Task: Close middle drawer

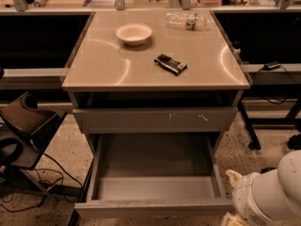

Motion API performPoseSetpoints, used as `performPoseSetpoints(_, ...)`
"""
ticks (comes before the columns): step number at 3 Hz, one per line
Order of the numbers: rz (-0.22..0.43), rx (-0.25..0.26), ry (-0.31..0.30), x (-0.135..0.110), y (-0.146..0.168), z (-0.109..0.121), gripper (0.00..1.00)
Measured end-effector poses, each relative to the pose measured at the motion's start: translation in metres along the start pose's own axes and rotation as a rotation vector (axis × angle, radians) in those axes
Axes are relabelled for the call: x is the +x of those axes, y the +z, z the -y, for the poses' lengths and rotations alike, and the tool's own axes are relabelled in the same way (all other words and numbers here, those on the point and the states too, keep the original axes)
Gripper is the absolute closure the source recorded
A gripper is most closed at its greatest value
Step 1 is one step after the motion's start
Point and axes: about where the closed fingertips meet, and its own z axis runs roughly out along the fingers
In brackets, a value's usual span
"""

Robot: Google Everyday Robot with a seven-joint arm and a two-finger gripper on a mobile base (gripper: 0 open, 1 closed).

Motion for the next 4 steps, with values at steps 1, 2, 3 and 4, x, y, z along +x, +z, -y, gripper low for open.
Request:
performPoseSetpoints(1, -0.041, -0.032, 0.002, 0.002, 0.027, 0.0, 0.0)
performPoseSetpoints(2, -0.101, -0.108, 0.029, 0.027, 0.105, -0.01, 0.0)
performPoseSetpoints(3, -0.111, -0.164, 0.09, 0.061, 0.186, -0.024, 0.0)
performPoseSetpoints(4, -0.096, -0.215, 0.175, 0.093, 0.249, -0.046, 0.0)
